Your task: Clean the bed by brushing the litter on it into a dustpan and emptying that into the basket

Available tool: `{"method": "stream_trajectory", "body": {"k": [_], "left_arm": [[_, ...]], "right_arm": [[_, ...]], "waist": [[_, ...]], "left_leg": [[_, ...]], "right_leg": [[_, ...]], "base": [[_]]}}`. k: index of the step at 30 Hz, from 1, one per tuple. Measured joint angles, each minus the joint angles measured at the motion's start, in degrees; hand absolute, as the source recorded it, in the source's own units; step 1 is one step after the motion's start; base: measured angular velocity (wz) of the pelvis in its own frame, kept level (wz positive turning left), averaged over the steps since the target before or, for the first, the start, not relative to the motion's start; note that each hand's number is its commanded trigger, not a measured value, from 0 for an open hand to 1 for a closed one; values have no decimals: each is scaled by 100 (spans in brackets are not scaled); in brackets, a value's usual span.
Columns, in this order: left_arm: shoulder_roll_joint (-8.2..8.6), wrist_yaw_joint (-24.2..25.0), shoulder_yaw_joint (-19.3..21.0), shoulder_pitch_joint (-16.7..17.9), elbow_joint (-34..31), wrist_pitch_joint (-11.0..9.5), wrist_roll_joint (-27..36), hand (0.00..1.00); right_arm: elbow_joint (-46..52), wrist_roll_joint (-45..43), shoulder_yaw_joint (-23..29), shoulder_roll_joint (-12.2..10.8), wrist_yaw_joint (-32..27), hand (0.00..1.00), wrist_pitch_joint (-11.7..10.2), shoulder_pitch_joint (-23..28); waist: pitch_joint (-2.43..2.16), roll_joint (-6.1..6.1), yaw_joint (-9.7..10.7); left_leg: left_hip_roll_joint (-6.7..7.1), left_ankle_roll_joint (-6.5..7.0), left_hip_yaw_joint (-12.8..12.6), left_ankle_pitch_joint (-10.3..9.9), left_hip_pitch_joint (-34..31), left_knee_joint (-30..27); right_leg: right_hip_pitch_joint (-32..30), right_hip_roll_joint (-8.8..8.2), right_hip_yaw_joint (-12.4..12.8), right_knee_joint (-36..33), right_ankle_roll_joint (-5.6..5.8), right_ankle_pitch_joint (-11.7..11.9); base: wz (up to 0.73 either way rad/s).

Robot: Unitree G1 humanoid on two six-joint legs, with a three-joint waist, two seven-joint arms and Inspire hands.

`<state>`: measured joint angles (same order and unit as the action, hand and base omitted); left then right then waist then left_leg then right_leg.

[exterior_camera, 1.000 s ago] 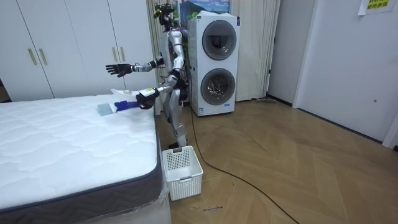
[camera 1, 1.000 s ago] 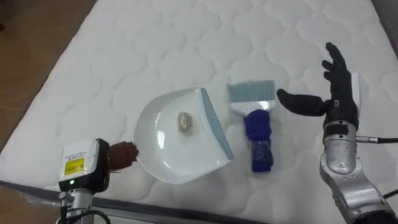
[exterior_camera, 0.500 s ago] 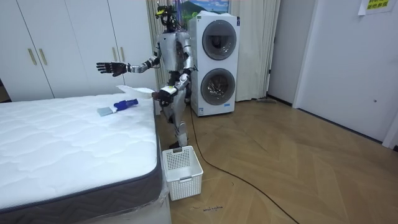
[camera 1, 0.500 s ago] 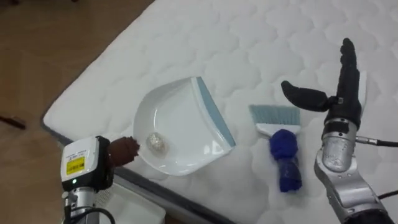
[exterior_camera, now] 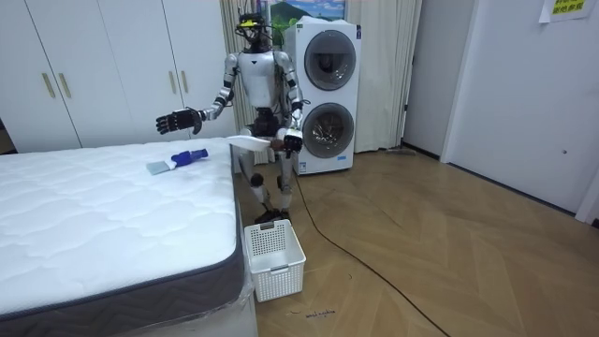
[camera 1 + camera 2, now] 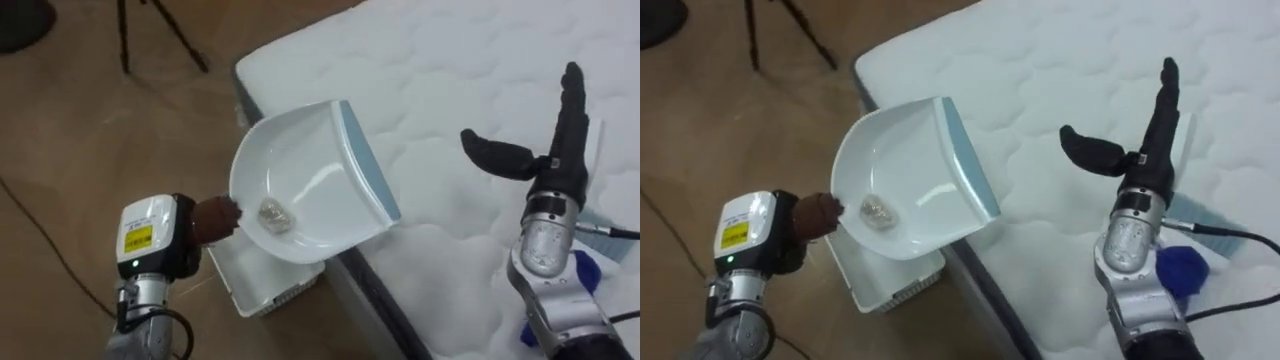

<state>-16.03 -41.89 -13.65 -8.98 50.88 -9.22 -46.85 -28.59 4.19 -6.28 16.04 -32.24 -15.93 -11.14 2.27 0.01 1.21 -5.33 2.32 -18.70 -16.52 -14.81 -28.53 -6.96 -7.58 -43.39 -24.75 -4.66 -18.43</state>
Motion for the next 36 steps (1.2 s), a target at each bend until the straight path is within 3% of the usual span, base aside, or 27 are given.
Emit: {"method": "stream_trajectory", "body": {"k": [5,9,12,13,14,15,16,18,20,22,27,31,32,35,36], "left_arm": [[-3,-1,15,0,-3,12,-1,100],[-5,-2,21,15,32,14,-29,100],[-2,2,17,18,53,24,-93,100],[-2,2,14,18,53,25,-92,100],[0,3,14,15,50,23,-91,100],[-2,19,10,8,52,21,-86,100],[-6,23,5,8,53,18,-80,100],[-82,19,-3,3,55,19,36,100],[-122,25,-40,5,90,34,81,100],[-121,29,-63,6,82,41,141,100],[-121,175,-34,-19,244,41,478,100],[-126,404,-66,-339,664,128,807,100],[-138,450,-80,-456,715,186,813,100],[-202,495,-225,-672,756,202,870,100],[-254,514,-303,-783,828,201,886,100]], "right_arm": [[-18,20,-52,1,124,0,47,0],[-18,15,-58,3,207,0,54,7],[-18,20,-61,-7,221,0,64,83],[-18,19,-64,-10,213,0,68,130],[-18,9,-64,-11,187,0,70,164],[-20,2,-55,-17,164,0,69,220],[-19,-3,-47,-19,164,0,66,268],[-15,-26,-43,-30,150,0,62,354],[-17,-41,-34,-21,34,0,62,372],[-16,-40,-7,-12,-21,0,56,362],[-16,-54,-35,-25,-11,0,51,263],[-50,-53,-75,-34,40,0,50,127],[-105,-51,-125,-36,72,0,49,69],[-275,-106,-161,-38,201,0,50,-25],[-279,-259,-176,-39,219,0,50,-27]], "waist": [[-17,-9,-176],[-57,18,-209],[-67,26,-229],[-79,18,-168],[-87,8,-47],[-111,-2,127],[-124,-12,166],[-144,-49,229],[-168,-39,388],[-182,-54,328],[-135,-26,196],[-53,-23,196],[1,-7,219],[39,7,282],[72,6,290]], "left_leg": [[27,9,3,36,8,87],[127,47,90,93,98,200],[224,79,231,113,214,263],[299,100,412,131,246,289],[369,127,647,158,260,292],[453,149,971,205,293,293],[493,152,1147,228,299,296],[591,101,1665,291,230,277],[714,73,1921,331,138,235],[699,-4,1918,379,61,294],[602,-81,1900,426,-157,288],[534,-114,1879,449,-602,159],[528,-113,1862,450,-753,97],[467,-105,1679,452,-1176,-90],[459,-98,1651,447,-1306,-146]], "right_leg": [[7,-22,42,-25,3,2],[18,-134,130,-253,15,9],[69,-226,415,-529,25,14],[87,-283,502,-701,41,21],[70,-277,871,-853,127,52],[-69,-198,1489,-987,269,88],[-112,-121,1816,-992,401,63],[-432,181,2970,-342,535,198],[-605,166,3365,-127,606,669],[-611,193,3358,-102,557,646],[-774,246,3241,-121,455,598],[-1142,266,3202,-204,417,620],[-1280,270,3207,-283,410,616],[-1704,267,3245,-428,405,597],[-1851,258,3261,-501,404,598]], "base": [[9],[14],[37],[81],[121],[115],[99],[77],[92],[46],[11],[9],[13],[7],[-7]]}}
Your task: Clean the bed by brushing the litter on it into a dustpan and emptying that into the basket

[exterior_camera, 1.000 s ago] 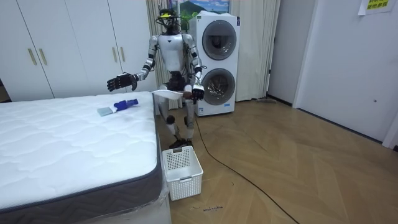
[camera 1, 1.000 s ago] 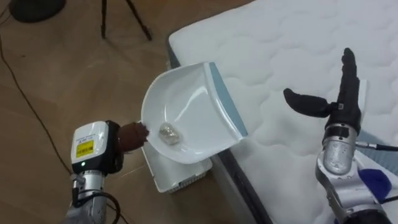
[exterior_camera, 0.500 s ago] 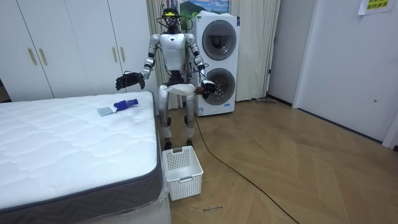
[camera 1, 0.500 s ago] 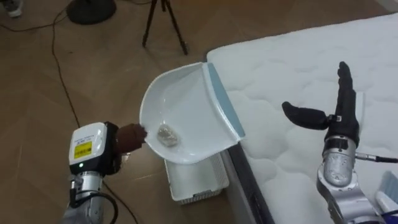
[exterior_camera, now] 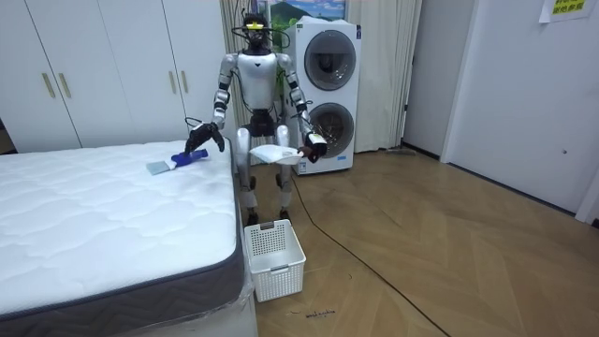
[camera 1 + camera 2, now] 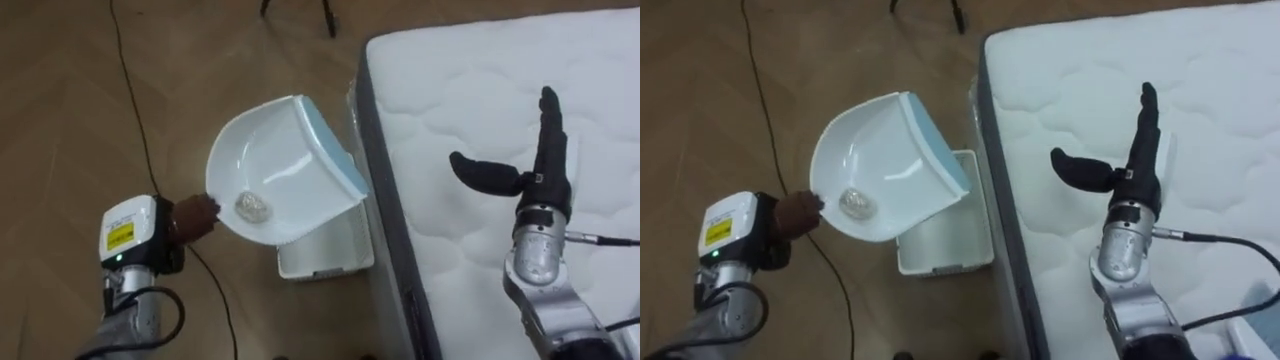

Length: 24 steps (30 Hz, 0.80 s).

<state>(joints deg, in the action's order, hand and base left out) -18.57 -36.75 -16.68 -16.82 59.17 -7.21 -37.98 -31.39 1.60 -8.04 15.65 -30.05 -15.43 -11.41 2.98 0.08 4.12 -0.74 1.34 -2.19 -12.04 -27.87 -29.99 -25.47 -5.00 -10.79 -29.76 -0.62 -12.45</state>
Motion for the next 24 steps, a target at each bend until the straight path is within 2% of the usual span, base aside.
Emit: {"method": "stream_trajectory", "body": {"k": [3,5,7,8,11,16,18,20,21,22,24], "left_arm": [[-119,5,-54,-289,277,47,5,100],[-206,5,-60,-490,443,88,19,100],[-323,5,-180,-624,523,133,126,100],[-385,5,-253,-706,522,199,139,100],[-480,6,-306,-920,522,236,134,100],[-532,121,-341,-990,506,332,-47,100],[-571,214,-368,-992,507,354,-142,100],[-681,383,-505,-996,516,365,-170,100],[-754,425,-612,-997,540,395,-210,100],[-789,468,-613,-999,542,413,-264,100],[-990,532,-747,-1065,510,546,-415,100]], "right_arm": [[4,-215,-74,3,27,0,5,-25],[4,-236,-93,3,68,0,10,-54],[3,-236,-98,11,71,0,21,-83],[4,-236,-110,19,68,0,28,-116],[7,-236,-197,28,109,0,56,-173],[8,-239,-183,44,231,0,127,-196],[9,-270,-185,57,282,0,129,-196],[10,-400,-193,111,342,0,132,-200],[8,-495,-195,145,352,0,158,-199],[6,-600,-194,173,352,0,176,-199],[6,-827,-197,282,359,0,183,-172]], "waist": [[35,-17,106],[75,-17,214],[80,-16,348],[92,-35,405],[151,-134,558],[143,-173,700],[132,-243,740],[129,-449,828],[117,-572,854],[114,-635,879],[116,-825,1050]], "left_leg": [[-12,15,-93,-10,-298,-116],[19,17,-109,-9,-433,-171],[54,40,-198,-23,-546,-248],[54,78,-246,-58,-625,-345],[60,75,-265,-128,-801,-585],[11,7,-401,-239,-833,-892],[-40,-25,-450,-269,-835,-963],[-157,-29,-730,-252,-785,-933],[-133,-40,-746,-222,-742,-863],[-111,-41,-746,-198,-729,-825],[-19,-37,-752,-71,-657,-656]], "right_leg": [[-374,-33,81,-203,-4,-5],[-553,-101,89,-355,-20,-43],[-737,-146,143,-594,-9,-132],[-856,-185,162,-762,-20,-206],[-1069,-216,219,-1067,-38,-311],[-1180,-272,275,-1479,-136,-558],[-1181,-278,269,-1570,-170,-620],[-1152,-289,224,-1587,-209,-642],[-1130,-313,230,-1591,-221,-650],[-1125,-331,228,-1588,-225,-653],[-1101,-500,151,-1621,-230,-703]], "base": [[-11],[-3],[0],[0],[0],[0],[7],[11],[8],[18],[32]]}}
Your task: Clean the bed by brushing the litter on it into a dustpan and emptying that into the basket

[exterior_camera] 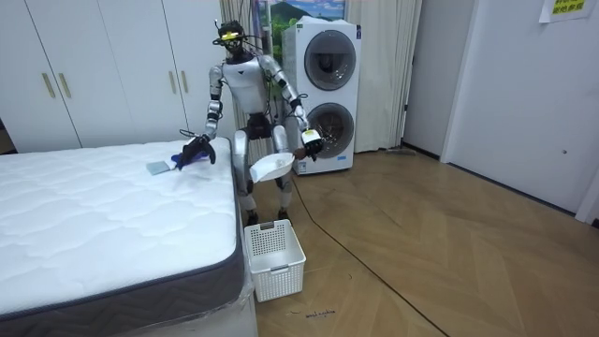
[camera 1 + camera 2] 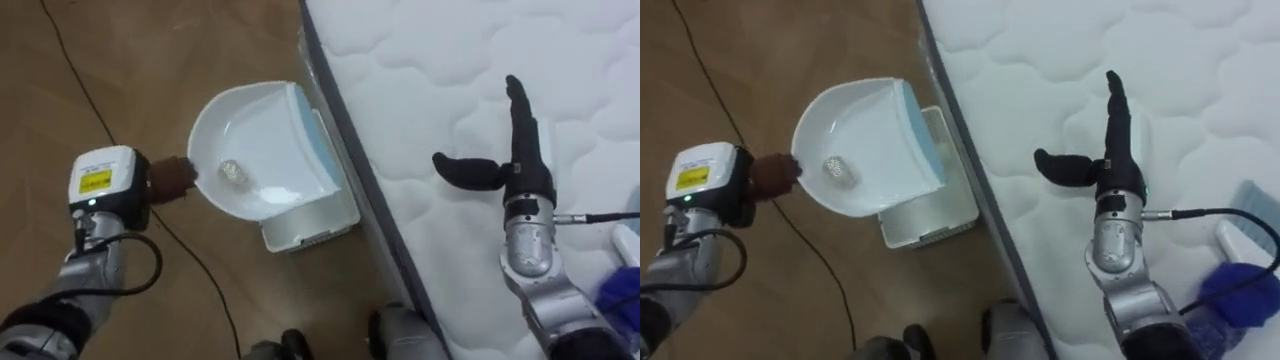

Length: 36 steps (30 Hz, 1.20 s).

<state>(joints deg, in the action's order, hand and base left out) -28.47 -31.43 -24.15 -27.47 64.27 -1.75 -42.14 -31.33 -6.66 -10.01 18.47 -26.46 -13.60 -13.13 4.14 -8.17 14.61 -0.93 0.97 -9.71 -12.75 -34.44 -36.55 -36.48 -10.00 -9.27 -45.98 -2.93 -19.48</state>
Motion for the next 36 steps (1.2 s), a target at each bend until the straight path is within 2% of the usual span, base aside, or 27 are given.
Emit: {"method": "stream_trajectory", "body": {"k": [2,5,7,8,9,10,11,12,13,14,15,16,17,19,20,24,28,31,36], "left_arm": [[-144,67,-186,-53,-12,86,-23,100],[-276,200,-208,-51,-12,78,-289,100],[-439,270,-211,-23,-16,24,-581,100],[-578,318,-217,1,-27,13,-782,100],[-683,340,-219,7,-28,17,-942,100],[-717,344,-219,10,-26,20,-996,100],[-768,345,-225,26,-37,20,-1055,100],[-855,345,-233,68,-70,20,-1076,100],[-903,345,-233,100,-92,21,-1104,100],[-1017,344,-234,217,-178,37,-1112,100],[-1100,344,-235,319,-265,59,-1112,100],[-1128,344,-235,364,-292,78,-1111,100],[-1154,343,-232,487,-359,170,-1105,100],[-1159,412,-233,615,-417,205,-1108,100],[-1179,533,-233,644,-461,207,-1112,100],[-1197,950,-233,719,-446,219,-1138,100],[-1303,1218,-255,728,-250,220,-1070,100],[-1386,1385,-303,734,-191,279,-886,100],[-1393,1660,-398,721,-192,294,-789,100]], "right_arm": [[-4,-3,-12,-1,12,0,69,35],[-2,-16,-3,14,35,0,71,87],[3,-53,-2,18,80,0,71,67],[2,-113,-11,18,116,0,71,76],[2,-155,-4,18,136,0,71,78],[4,-178,0,24,141,0,71,88],[10,-243,-1,52,145,0,72,124],[48,-255,-7,54,164,0,92,165],[91,-278,-9,54,167,0,107,206],[135,-369,-13,52,169,0,109,273],[135,-440,-11,58,175,0,120,346],[135,-461,-7,62,190,0,131,387],[135,-498,-5,87,240,0,160,449],[143,-499,7,140,288,0,195,536],[144,-498,10,157,293,0,222,568],[158,-499,5,169,335,0,253,589],[165,-437,-105,181,346,0,252,583],[205,-225,-231,228,355,0,252,583],[286,-188,-326,234,349,0,251,557]], "waist": [[1,-31,-6],[1,-32,-67],[-1,-38,-108],[-4,-45,-104],[-2,-101,-103],[-16,-153,-92],[-66,-287,-86],[-72,-384,-99],[-82,-419,-107],[-106,-525,-100],[-106,-595,-85],[-114,-608,-86],[-117,-661,-83],[-146,-751,-71],[-140,-791,-78],[-129,-927,-99],[-126,-934,-114],[-124,-931,-104],[-119,-927,-84]], "left_leg": [[22,-3,-101,33,148,92],[73,-9,-128,38,477,290],[61,-13,-214,41,646,398],[55,-14,-271,40,740,439],[43,-11,-288,33,797,468],[48,-11,-282,33,815,502],[65,-9,-270,33,822,550],[66,-7,-272,34,888,616],[80,-5,-275,32,921,643],[109,1,-285,29,983,715],[152,3,-285,29,1079,790],[172,4,-286,30,1132,830],[233,6,-289,31,1247,927],[290,33,-314,47,1310,1026],[302,43,-390,53,1311,1038],[373,76,-435,72,1298,1094],[483,99,-507,78,1219,1081],[477,131,-572,54,1033,952],[457,147,-573,44,775,779]], "right_leg": [[60,-32,37,-1,-9,-15],[253,-28,175,59,6,-39],[337,23,299,135,37,-20],[397,38,347,166,47,-14],[452,72,383,229,72,4],[479,81,386,272,89,19],[515,118,390,386,122,63],[558,121,426,447,141,87],[567,115,459,453,149,90],[601,92,471,502,167,100],[666,74,491,537,184,107],[685,54,520,528,198,99],[738,36,579,539,227,82],[766,5,598,546,268,59],[735,-4,625,535,281,54],[632,-50,733,483,327,39],[378,-92,932,227,376,-23],[151,-94,1014,86,363,-42],[-71,-81,1037,-9,361,-43]], "base": [[0],[-23],[-30],[-25],[-18],[-8],[-8],[-13],[-20],[-17],[-15],[-15],[-10],[-3],[0],[-5],[-10],[-7],[4]]}}
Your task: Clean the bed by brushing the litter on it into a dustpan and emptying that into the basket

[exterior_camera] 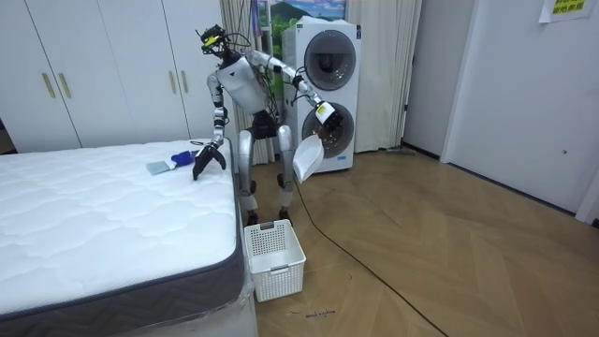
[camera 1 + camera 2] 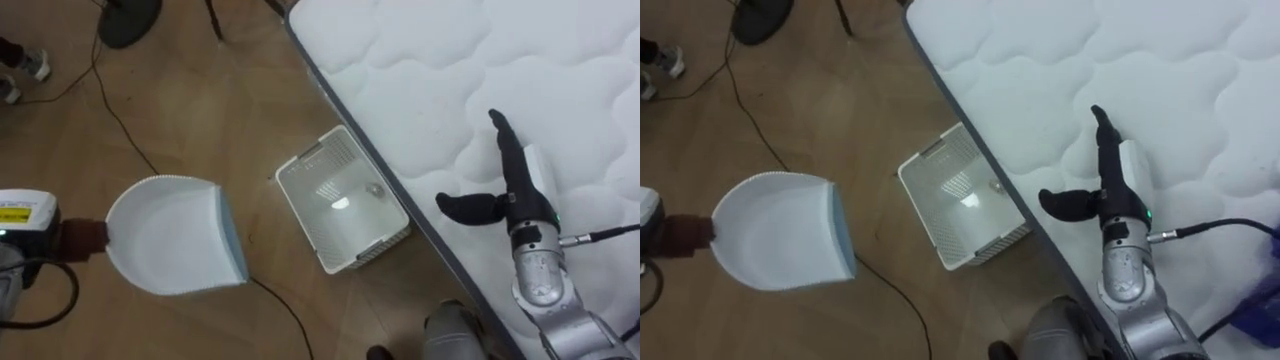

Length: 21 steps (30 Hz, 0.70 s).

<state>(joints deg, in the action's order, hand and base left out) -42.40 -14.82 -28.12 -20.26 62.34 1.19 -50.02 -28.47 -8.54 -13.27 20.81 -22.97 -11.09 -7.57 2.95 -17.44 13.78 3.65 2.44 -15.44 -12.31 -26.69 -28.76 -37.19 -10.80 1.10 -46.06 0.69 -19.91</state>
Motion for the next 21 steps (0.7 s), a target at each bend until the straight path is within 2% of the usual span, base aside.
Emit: {"method": "stream_trajectory", "body": {"k": [5,7,13,14,15,17,19,21], "left_arm": [[0,46,-32,-9,6,0,117,100],[0,31,-27,9,4,-2,267,100],[4,-241,16,0,-194,-85,916,100],[6,-285,52,-14,-294,-112,976,100],[16,-361,155,-24,-455,-146,1016,100],[84,-511,235,-11,-764,-177,987,100],[173,-599,319,16,-1097,-302,979,100],[312,-600,403,58,-1527,-338,981,100]], "right_arm": [[63,159,-11,34,-78,0,-8,1],[94,169,-13,60,-128,0,-8,26],[379,342,-2,235,-303,0,-93,332],[379,347,-5,232,-334,0,-99,343],[367,356,2,203,-349,0,-119,346],[281,364,20,199,-367,0,-144,424],[195,375,94,190,-367,0,-142,515],[192,375,247,174,-356,0,-143,674]], "waist": [[4,-10,-12],[10,-2,-56],[36,40,-164],[48,69,-167],[97,134,-169],[130,227,-183],[125,280,-190],[111,312,-165]], "left_leg": [[-49,40,9,-28,-166,-87],[-89,49,-13,-50,-177,-92],[-87,58,-31,-98,-160,-117],[-88,58,-30,-98,-143,-117],[-86,57,-28,-100,-91,-133],[-100,48,-28,-117,49,-141],[-135,47,-28,-152,175,-156],[-163,47,-29,-201,345,-124]], "right_leg": [[-100,30,-2,-1,24,14],[-98,76,2,47,29,36],[-84,70,26,62,34,32],[-63,72,34,71,35,33],[-19,75,56,61,35,33],[126,90,60,89,34,33],[292,115,41,169,35,33],[477,127,34,253,54,42]], "base": [[3],[-6],[-3],[-7],[-9],[-11],[-12],[-12]]}}
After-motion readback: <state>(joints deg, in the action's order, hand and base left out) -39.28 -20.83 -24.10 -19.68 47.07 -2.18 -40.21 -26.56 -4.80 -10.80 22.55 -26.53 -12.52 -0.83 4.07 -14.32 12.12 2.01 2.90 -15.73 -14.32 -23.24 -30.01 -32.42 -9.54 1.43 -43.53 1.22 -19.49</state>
